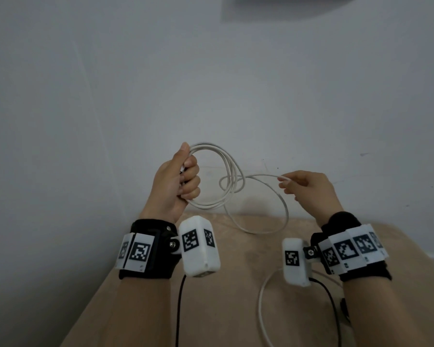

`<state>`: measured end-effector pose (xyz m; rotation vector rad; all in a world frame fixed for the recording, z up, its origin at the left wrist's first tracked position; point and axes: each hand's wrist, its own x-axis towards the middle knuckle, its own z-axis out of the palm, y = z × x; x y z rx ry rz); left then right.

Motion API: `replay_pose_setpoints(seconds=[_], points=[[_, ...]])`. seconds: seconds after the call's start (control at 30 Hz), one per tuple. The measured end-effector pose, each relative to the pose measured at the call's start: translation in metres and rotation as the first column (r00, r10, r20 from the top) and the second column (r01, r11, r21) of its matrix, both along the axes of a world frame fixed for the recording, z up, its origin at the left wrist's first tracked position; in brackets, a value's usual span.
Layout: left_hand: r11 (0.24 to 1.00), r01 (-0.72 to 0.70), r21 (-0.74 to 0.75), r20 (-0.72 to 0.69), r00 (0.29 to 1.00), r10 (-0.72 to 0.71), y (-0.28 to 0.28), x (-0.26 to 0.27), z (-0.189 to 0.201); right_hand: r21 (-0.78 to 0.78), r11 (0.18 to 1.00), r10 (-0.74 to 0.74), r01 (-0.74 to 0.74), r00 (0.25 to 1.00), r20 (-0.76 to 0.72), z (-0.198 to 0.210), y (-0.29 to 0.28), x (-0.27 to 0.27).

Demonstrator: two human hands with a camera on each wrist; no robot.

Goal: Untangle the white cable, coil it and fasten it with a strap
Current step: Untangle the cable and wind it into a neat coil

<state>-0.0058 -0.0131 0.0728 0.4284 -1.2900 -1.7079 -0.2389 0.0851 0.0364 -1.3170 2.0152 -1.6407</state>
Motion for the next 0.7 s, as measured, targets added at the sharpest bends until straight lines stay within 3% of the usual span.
replay_pose_setpoints(seconds=[0.17, 0.37, 0.47, 0.63, 0.7], points=[[0.997, 0.056, -0.059, 0.094, 0.994, -0.051, 0.004, -0.004, 0.0, -0.124, 0.986, 0.114, -0.113, 0.993, 0.0, 0.006, 0.001, 0.013], [0.978, 0.169, -0.122, 0.21, 0.968, -0.141, 0.014, -0.009, 0.003, -0.162, 0.968, 0.191, -0.194, 0.981, -0.029, 0.014, 0.005, 0.022], [0.98, 0.166, -0.107, 0.14, 0.979, -0.15, 0.013, -0.009, 0.005, -0.114, 0.99, 0.08, -0.081, 0.997, -0.02, 0.011, 0.005, 0.019], [0.997, 0.078, -0.007, -0.026, 0.997, -0.078, -0.001, 0.005, 0.002, 0.211, 0.964, -0.14, 0.163, 0.983, -0.119, 0.002, 0.006, -0.001], [0.996, 0.086, 0.024, -0.074, 0.994, -0.084, -0.003, 0.008, 0.003, 0.204, 0.963, -0.146, 0.174, 0.978, -0.147, 0.004, 0.008, -0.001]])
